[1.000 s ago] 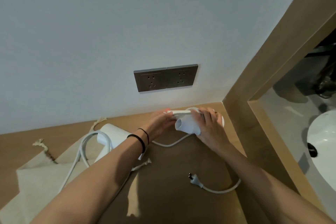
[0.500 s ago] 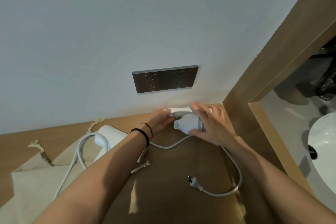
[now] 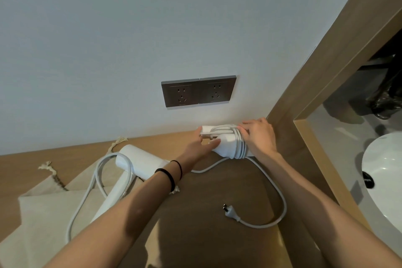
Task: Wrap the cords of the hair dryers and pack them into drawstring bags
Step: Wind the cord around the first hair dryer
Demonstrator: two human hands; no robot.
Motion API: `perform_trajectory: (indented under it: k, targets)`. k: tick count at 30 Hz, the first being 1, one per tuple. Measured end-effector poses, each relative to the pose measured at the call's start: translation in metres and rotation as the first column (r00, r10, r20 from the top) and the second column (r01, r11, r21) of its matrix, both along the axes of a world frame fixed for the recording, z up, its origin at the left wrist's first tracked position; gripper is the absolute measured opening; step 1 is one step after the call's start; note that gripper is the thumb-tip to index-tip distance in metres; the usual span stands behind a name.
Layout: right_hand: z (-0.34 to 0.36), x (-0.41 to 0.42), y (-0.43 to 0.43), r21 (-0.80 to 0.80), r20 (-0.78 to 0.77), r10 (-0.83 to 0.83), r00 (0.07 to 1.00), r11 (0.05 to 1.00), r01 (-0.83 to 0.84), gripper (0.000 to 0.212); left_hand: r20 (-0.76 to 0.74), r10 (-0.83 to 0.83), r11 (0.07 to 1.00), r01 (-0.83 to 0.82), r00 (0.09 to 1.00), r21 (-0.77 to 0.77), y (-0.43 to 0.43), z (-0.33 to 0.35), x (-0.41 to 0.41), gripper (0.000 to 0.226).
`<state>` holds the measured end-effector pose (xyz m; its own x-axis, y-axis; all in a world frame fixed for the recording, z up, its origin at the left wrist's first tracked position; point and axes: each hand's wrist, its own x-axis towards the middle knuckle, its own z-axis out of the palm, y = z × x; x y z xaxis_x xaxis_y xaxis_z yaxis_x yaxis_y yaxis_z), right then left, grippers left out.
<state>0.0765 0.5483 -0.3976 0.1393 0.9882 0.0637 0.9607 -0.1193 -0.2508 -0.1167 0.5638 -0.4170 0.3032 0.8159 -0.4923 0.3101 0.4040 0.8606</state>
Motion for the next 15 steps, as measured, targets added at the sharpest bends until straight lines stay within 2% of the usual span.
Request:
perform_trajectory:
  k: [2,4,7,9,11,15]
  targets:
    - [0.003,0.000,-0.001,-0.016,-0.004,-0.006,1.000,1.000,0.006,0.033,-0.091,-0.064,0.995,0.072,0.994,0.076,-0.001,-0.005,0.001,0.084]
    - [0.000,-0.002,-0.004,-0.034,-0.017,0.025,1.000,0.999,-0.026,0.035,-0.096,-0.077,0.990,0.088,0.992,0.112,-0.002,-0.007,0.002,0.081]
    - [-0.004,-0.008,-0.017,-0.028,-0.024,0.231,0.973,0.972,-0.231,0.041,-0.078,-0.065,0.987,0.075,0.995,0.139,-0.003,-0.009,0.003,0.078]
    - [-0.010,-0.010,-0.028,-0.031,0.074,0.340,0.937,0.940,-0.339,0.046,-0.071,-0.056,0.985,0.067,0.996,0.158,-0.001,-0.011,0.003,0.075]
    - [-0.016,-0.008,-0.034,-0.070,0.118,0.333,0.935,0.942,-0.327,0.047,-0.076,-0.046,0.984,0.059,0.996,0.170,0.002,-0.014,0.005,0.071]
    - [-0.023,0.000,-0.030,-0.058,0.038,0.272,0.962,0.961,-0.269,0.046,-0.066,-0.056,0.978,0.068,0.996,0.195,0.006,-0.014,0.015,0.070]
